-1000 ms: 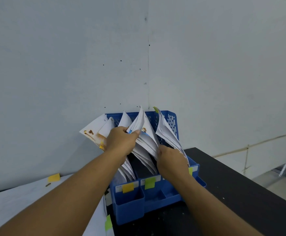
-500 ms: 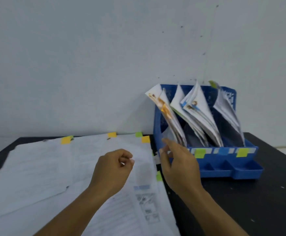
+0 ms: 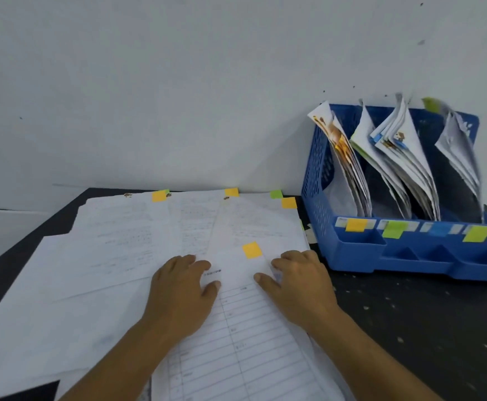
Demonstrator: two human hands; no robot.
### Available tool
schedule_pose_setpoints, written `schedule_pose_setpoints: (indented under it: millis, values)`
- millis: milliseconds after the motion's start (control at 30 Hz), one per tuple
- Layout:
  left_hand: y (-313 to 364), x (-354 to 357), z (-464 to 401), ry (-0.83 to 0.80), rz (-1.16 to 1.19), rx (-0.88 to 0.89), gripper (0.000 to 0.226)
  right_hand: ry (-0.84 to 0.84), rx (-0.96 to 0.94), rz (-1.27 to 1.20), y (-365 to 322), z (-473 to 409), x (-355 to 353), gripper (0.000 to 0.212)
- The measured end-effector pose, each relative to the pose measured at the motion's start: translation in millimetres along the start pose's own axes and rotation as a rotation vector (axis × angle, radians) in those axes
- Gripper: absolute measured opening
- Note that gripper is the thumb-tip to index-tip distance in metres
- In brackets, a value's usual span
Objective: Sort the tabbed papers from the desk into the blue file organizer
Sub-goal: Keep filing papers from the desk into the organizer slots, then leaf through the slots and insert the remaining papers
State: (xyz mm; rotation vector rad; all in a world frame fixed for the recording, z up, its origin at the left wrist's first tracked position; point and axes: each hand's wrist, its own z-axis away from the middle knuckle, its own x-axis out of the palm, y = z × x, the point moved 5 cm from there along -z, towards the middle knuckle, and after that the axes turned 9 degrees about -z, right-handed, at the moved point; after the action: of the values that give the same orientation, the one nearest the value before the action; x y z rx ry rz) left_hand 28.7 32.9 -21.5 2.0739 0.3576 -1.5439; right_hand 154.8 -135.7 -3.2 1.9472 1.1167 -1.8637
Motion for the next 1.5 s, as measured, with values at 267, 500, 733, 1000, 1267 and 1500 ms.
schedule_pose_setpoints:
  millis: [267, 500, 733, 1000, 1267, 1500]
  values:
    - [5.3, 8.4, 4.2, 0.018, -0.046, 0.03, 0.048, -0.049, 0.094, -0.085, -1.0, 14.0, 1.9, 0.064]
    - [4.3, 10.0, 3.6, 0.062, 0.006, 0.055, 0.054, -0.044, 0.2, -0.437, -1.1, 11.0, -4.1, 0.033]
    - [22.1, -15.3, 7.7, 0.26, 0.136, 0.154, 0.052, 0.112, 0.315, -0.804, 25.5, 9.0, -32.3, 0.014]
    - [69.8, -30.1, 15.7, 0.127, 0.458, 0.21, 0.057, 0.364, 0.236, -1.251, 20.4, 13.6, -74.8, 0.008]
    - [113.5, -14.2, 3.3, 0.065, 0.446, 0.206, 0.103, 0.367, 0.118, -1.156, -5.6, 15.3, -85.3, 0.006]
    - [122.7, -48.4, 9.0, 0.237, 0.477, 0.106, 0.084, 0.288, 0.001, -1.058, -23.8, 13.1, -98.8, 0.009]
